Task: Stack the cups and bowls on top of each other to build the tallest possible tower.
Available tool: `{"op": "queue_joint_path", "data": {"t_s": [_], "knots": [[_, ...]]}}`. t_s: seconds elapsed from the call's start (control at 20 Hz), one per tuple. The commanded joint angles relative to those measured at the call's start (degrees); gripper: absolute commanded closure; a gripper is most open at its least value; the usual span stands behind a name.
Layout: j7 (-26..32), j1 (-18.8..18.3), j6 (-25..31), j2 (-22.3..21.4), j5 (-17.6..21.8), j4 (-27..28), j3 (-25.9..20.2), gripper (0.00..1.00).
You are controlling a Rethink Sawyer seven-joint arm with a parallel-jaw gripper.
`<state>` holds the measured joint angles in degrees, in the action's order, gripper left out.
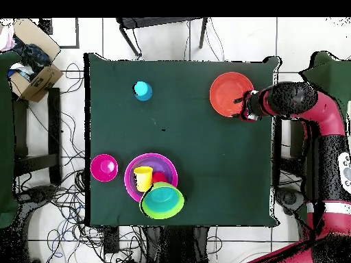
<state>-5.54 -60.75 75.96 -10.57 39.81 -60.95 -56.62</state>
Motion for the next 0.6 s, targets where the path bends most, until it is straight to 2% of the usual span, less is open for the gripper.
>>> {"op": "queue_joint_path", "data": {"t_s": [0.05, 0.6], "knots": [[9.6, -2.2, -9.6, -1.8, 0.1, -4.7, 0.1, 0.00], [10.8, -2.2, -10.0, -1.5, -0.8, -4.6, 0.2, 0.00]]}}
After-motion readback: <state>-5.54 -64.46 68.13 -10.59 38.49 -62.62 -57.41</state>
